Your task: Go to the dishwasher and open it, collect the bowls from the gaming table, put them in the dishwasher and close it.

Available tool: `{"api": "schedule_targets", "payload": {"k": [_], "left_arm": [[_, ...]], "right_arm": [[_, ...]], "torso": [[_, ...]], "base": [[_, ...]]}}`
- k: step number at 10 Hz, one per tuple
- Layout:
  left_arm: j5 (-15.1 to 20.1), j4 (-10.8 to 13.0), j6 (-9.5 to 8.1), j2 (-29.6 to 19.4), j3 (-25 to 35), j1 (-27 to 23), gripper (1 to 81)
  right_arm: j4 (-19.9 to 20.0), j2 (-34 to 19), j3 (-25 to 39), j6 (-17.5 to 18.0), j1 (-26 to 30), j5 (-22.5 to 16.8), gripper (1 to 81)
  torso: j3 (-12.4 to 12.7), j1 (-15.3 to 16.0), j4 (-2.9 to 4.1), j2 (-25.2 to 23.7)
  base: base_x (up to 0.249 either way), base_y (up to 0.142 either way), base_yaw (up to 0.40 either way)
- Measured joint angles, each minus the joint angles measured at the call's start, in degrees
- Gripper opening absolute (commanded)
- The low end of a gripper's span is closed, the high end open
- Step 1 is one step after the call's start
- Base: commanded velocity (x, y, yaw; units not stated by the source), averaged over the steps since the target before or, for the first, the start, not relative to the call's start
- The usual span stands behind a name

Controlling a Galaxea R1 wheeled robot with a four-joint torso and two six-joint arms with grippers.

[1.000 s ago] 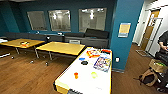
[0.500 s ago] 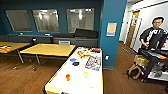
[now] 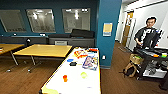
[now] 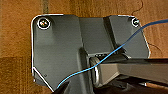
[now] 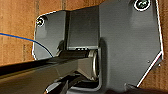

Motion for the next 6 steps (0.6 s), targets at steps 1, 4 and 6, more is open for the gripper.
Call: {"api": "schedule_targets", "payload": {"k": [1,4,6], "left_arm": [[0.01,0.0,0.0,0.0,0.02,0.02,81.1],[-0.05,-0.02,0.0,0.02,0.0,0.0,81.1],[-0.02,-0.04,0.0,0.0,0.0,0.02,81.1]], "right_arm": [[0.02,0.0,0.0,0.02,-0.02,0.0,81.1],[0.02,0.0,0.0,0.0,0.0,0.04,81.1],[0.02,0.0,0.0,0.0,0.0,0.04,81.1]], "torso": [[0.0,0.0,0.0,0.0],[0.0,0.0,0.0,0.0],[0.0,0.0,0.0,0.0]], "base": [[0.0,0.0,0.0],[0.0,0.0,0.0],[0.0,0.039,0.0]]}}
